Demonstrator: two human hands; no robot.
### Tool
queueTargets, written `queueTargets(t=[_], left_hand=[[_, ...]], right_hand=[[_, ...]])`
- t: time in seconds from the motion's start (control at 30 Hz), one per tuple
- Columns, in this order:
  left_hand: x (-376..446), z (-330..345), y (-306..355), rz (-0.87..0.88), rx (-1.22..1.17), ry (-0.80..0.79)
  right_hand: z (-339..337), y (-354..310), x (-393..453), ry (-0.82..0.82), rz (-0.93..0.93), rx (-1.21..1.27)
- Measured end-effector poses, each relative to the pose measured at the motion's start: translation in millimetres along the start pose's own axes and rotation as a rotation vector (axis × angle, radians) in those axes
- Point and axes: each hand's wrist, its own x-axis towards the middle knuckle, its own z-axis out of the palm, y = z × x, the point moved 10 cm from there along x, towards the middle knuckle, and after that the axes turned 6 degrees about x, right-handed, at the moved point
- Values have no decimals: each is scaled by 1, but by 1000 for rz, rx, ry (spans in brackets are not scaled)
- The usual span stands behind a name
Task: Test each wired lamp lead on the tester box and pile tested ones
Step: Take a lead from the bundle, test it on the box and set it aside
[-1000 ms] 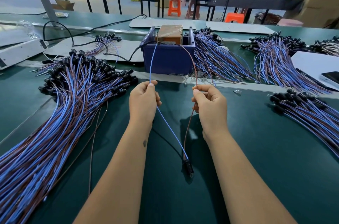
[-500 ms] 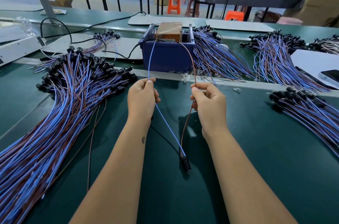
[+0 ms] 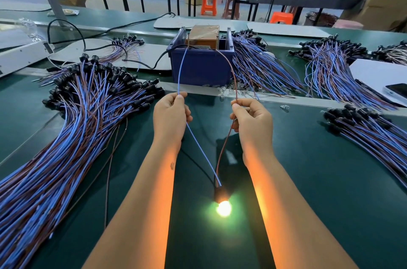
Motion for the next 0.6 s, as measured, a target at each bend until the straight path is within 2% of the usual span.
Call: queueTargets(t=[0.4,0.47,0.6], left_hand=[[2,-1,-1,-14,-9,-8],[0,2,6,35,-11,-39],[-7,16,13,90,-18,-167]], right_hand=[[-2,-1,1,9,-19,42],[4,-8,-2,-35,-69,50],[30,-17,-13,-232,-151,-15]])
